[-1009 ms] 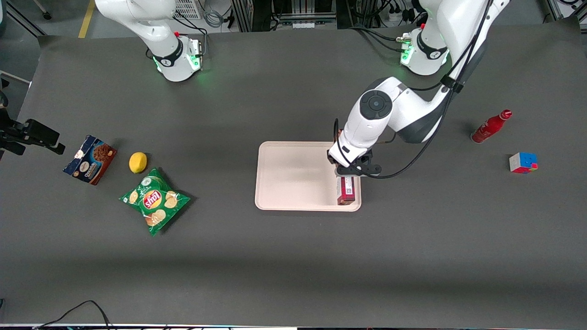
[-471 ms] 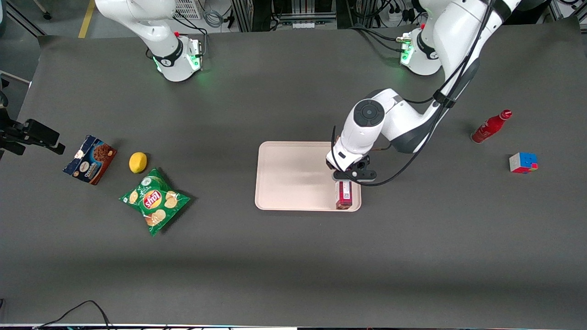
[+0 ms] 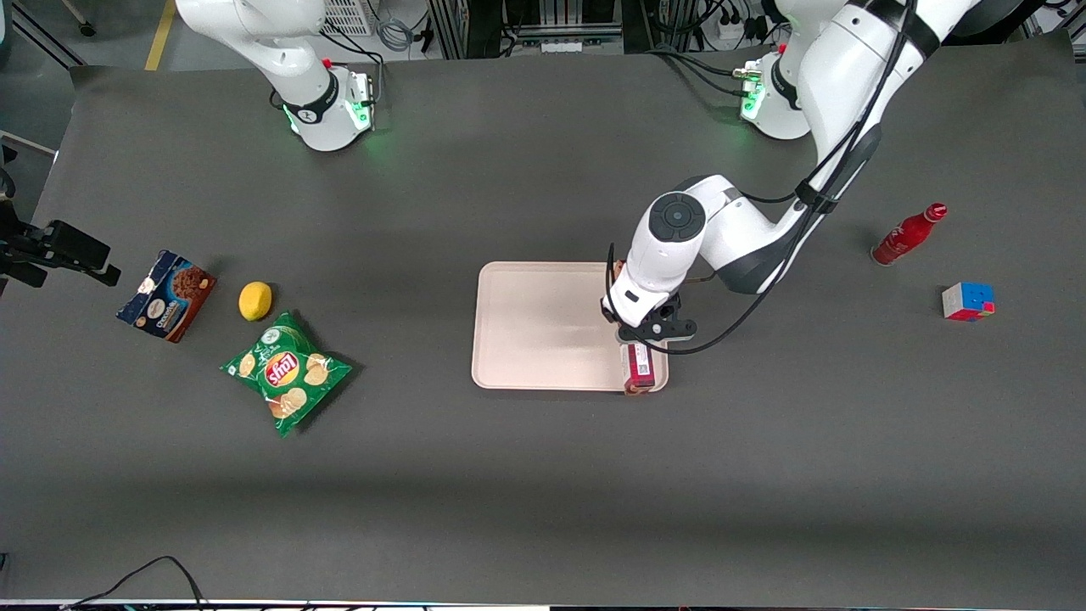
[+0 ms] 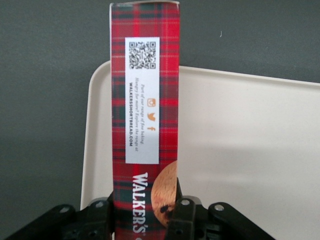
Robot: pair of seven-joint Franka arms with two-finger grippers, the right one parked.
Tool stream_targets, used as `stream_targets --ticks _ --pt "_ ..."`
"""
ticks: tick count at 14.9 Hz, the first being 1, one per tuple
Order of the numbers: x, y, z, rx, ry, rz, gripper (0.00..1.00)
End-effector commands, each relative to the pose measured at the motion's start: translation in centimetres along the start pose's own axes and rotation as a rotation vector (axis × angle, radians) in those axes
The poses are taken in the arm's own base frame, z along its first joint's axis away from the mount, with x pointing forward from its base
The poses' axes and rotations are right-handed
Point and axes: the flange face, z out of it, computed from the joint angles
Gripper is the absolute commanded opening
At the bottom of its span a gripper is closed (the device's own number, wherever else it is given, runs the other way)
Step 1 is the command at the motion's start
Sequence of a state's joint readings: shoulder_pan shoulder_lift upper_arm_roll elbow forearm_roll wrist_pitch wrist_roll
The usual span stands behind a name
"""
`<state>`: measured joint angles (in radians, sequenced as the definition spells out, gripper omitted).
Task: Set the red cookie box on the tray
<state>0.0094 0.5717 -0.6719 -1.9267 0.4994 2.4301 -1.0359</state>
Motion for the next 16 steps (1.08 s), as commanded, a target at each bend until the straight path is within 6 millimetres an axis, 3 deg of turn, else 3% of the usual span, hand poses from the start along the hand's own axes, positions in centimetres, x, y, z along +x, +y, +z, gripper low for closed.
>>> stream_targets --ticks 1,6,10,11,12,13,14,15,16 --pt "0.0 0.7 0.6 0.008 0.031 0.023 0.06" --pt "-0.7 1.0 1.4 0.015 0.023 0.045 0.07" --pt "-0.8 0.9 1.7 0.02 0.022 0.052 0.16" --pt "-0.8 0.9 1.8 0.024 0.027 0.06 0.26" --pt "-0.9 0.8 2.1 0.028 0.027 0.066 0.27" --pt "-0.9 0.8 2.2 0.029 0.03 0.073 0.39" --pt "-0.9 0.8 2.2 0.029 0.03 0.073 0.61" --pt "-0.9 0.8 2.3 0.031 0.028 0.073 0.73" --pt "-0.9 0.8 2.3 0.029 0.029 0.072 0.95"
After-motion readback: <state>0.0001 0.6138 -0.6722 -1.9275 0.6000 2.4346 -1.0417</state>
